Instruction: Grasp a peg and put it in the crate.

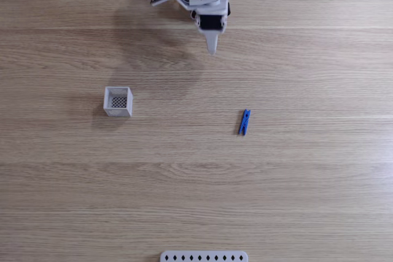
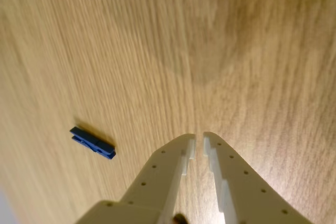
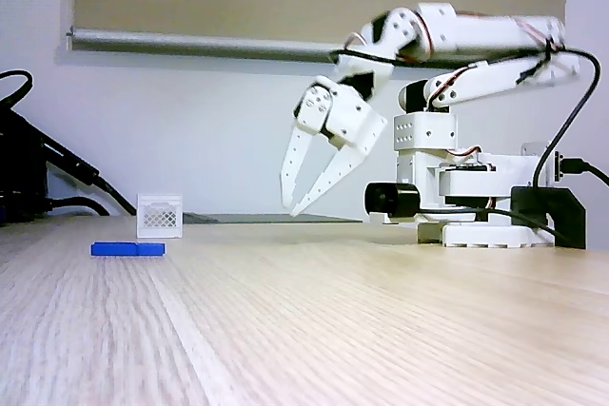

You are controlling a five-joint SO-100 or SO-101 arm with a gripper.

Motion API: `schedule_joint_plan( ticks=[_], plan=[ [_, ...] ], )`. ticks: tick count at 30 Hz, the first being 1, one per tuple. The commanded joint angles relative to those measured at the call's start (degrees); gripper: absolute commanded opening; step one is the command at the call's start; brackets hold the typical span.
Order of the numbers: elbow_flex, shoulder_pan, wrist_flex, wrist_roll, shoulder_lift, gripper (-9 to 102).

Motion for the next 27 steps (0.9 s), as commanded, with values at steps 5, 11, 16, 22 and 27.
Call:
schedule_joint_plan(
  ticks=[5, 11, 16, 22, 27],
  plan=[
    [-21.88, 0.18, 0.44, -28.83, -21.8, -1],
    [-30.06, 0.62, 0.44, -55.46, -29.18, -1],
    [-39.9, 3.43, 0.53, -60.82, -35.33, 0],
    [-57.92, 3.34, 5.8, -62.31, -51.77, 0],
    [-72.6, -0.62, 16.96, -71.19, -63.54, 0]
  ],
)
